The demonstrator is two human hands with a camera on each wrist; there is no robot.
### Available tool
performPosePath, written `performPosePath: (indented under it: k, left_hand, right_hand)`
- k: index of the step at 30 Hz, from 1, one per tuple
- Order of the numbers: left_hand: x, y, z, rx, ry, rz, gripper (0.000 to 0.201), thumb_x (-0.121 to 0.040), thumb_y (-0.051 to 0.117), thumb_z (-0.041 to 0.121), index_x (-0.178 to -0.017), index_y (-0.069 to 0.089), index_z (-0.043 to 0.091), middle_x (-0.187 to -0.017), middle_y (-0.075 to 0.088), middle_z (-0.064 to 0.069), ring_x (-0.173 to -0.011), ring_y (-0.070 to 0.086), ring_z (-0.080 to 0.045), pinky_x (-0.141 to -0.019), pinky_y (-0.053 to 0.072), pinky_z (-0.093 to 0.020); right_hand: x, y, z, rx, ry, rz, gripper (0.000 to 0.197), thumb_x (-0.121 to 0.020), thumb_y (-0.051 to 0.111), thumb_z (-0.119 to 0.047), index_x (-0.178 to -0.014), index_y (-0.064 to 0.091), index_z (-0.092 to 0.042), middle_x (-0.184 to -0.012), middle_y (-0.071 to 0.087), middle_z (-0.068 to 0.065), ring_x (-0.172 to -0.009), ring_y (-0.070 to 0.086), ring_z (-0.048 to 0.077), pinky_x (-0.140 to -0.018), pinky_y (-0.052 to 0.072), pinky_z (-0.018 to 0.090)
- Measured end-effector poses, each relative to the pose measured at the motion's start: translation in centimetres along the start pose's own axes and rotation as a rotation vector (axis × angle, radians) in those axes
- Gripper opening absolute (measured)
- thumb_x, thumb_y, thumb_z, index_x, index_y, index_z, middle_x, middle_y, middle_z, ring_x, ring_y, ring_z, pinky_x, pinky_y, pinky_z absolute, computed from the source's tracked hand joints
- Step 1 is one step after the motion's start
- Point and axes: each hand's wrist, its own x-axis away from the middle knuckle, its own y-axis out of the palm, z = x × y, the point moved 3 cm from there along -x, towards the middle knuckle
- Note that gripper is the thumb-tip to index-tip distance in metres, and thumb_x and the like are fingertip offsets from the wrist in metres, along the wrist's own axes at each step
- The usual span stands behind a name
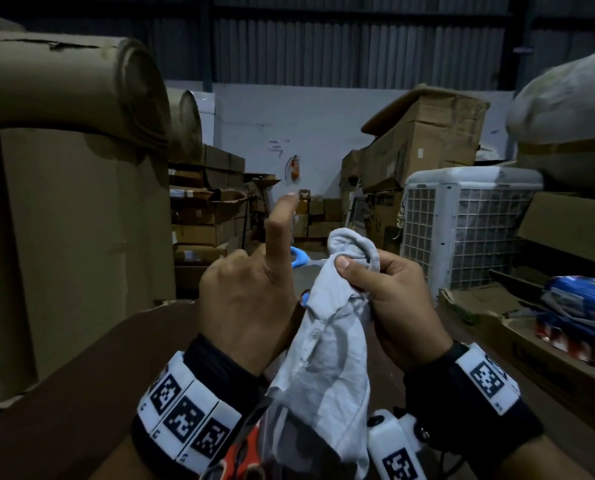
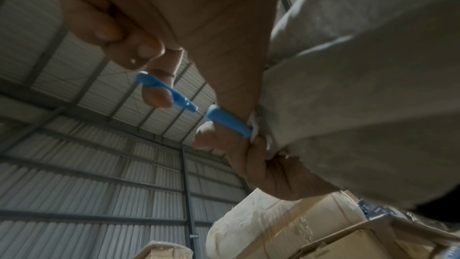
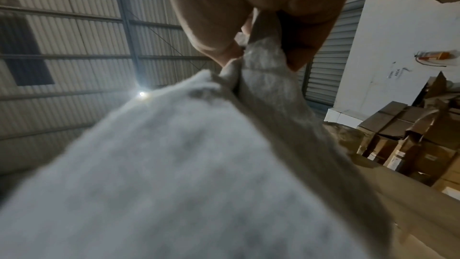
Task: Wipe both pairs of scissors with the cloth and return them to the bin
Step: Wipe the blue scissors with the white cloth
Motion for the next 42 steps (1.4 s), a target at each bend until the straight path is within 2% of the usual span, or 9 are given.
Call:
performPosePath:
  k: [4,14,19,21,23,30,34,38,42]
  left_hand:
    - [0.0,-0.4,0.1,0.008,0.032,0.044,0.067,-0.081,0.039,0.023,-0.148,0.031,0.014,-0.061,0.026,0.009,-0.046,0.023,-0.017,-0.052,0.019,-0.026]
    - [0.0,-0.4,-0.1,0.056,0.042,0.01,0.078,-0.079,0.058,0.008,-0.15,0.024,0.014,-0.06,0.028,0.01,-0.042,0.022,-0.015,-0.049,0.014,-0.019]
    - [-0.1,-0.4,-0.1,0.126,-0.001,-0.095,0.114,-0.067,0.087,0.038,-0.153,0.014,0.02,-0.058,0.041,0.007,-0.037,0.035,-0.021,-0.044,0.034,-0.024]
    - [-0.3,-0.8,-0.7,0.104,-0.002,-0.138,0.124,-0.063,0.088,0.039,-0.154,0.004,0.029,-0.074,0.065,-0.002,-0.044,0.053,-0.028,-0.046,0.044,-0.029]
    - [-0.8,-1.4,-1.5,0.115,0.004,-0.128,0.127,-0.064,0.089,0.033,-0.152,-0.002,0.032,-0.088,0.071,-0.008,-0.05,0.059,-0.028,-0.047,0.054,-0.035]
    - [-1.0,-2.3,-1.0,0.197,0.045,-0.092,0.123,-0.06,0.091,0.028,-0.152,0.011,0.022,-0.082,0.069,-0.006,-0.047,0.053,-0.021,-0.047,0.051,-0.029]
    - [-0.6,-2.2,-0.4,0.181,0.051,-0.087,0.124,-0.062,0.09,0.035,-0.153,0.006,0.025,-0.085,0.071,-0.006,-0.051,0.059,-0.027,-0.048,0.051,-0.03]
    - [-0.3,-1.7,0.1,0.155,0.029,-0.075,0.119,-0.064,0.092,0.028,-0.152,0.011,0.023,-0.07,0.062,-0.008,-0.043,0.051,-0.029,-0.041,0.04,-0.028]
    - [0.0,-1.6,0.5,0.157,0.049,-0.033,0.12,-0.07,0.087,0.018,-0.152,0.0,0.032,-0.065,0.056,-0.009,-0.04,0.046,-0.033,-0.037,0.038,-0.031]
  right_hand:
    - [-0.1,0.0,-0.1,-0.012,0.014,-0.009,0.015,-0.081,0.07,-0.006,-0.095,0.075,-0.004,-0.091,0.077,0.018,-0.084,0.075,0.029,-0.08,0.062,0.041]
    - [-0.3,-0.4,-0.5,0.037,0.007,0.0,0.014,-0.087,0.067,-0.002,-0.099,0.074,-0.003,-0.089,0.078,0.012,-0.082,0.076,0.024,-0.07,0.06,0.03]
    - [-0.9,-1.1,-0.5,0.072,-0.004,0.047,0.012,-0.09,0.065,-0.003,-0.097,0.074,-0.003,-0.094,0.076,0.019,-0.085,0.074,0.03,-0.077,0.061,0.04]
    - [-1.7,-2.8,-0.9,0.041,0.009,0.133,0.01,-0.091,0.064,-0.004,-0.093,0.074,-0.005,-0.089,0.076,0.018,-0.079,0.072,0.028,-0.074,0.058,0.04]
    - [-2.5,-4.8,-1.7,0.014,0.032,0.164,0.01,-0.091,0.064,-0.006,-0.093,0.074,-0.007,-0.087,0.076,0.015,-0.078,0.072,0.027,-0.074,0.058,0.039]
    - [-1.7,-3.4,-2.4,0.088,0.062,-0.195,0.023,-0.077,0.069,-0.015,-0.097,0.072,-0.004,-0.083,0.075,0.008,-0.076,0.071,0.016,-0.063,0.056,0.023]
    - [-0.3,-1.0,-1.6,0.089,0.118,-0.354,0.025,-0.075,0.071,-0.013,-0.095,0.073,0.002,-0.087,0.075,0.015,-0.078,0.071,0.019,-0.067,0.057,0.026]
    - [0.3,-0.1,-0.8,0.013,0.177,-0.328,0.041,-0.073,0.073,-0.016,-0.103,0.069,0.011,-0.102,0.072,0.028,-0.087,0.071,0.029,-0.079,0.059,0.036]
    - [0.4,0.5,-0.4,-0.027,0.185,-0.242,0.034,-0.072,0.072,-0.014,-0.099,0.072,0.007,-0.094,0.075,0.023,-0.083,0.072,0.028,-0.077,0.06,0.037]
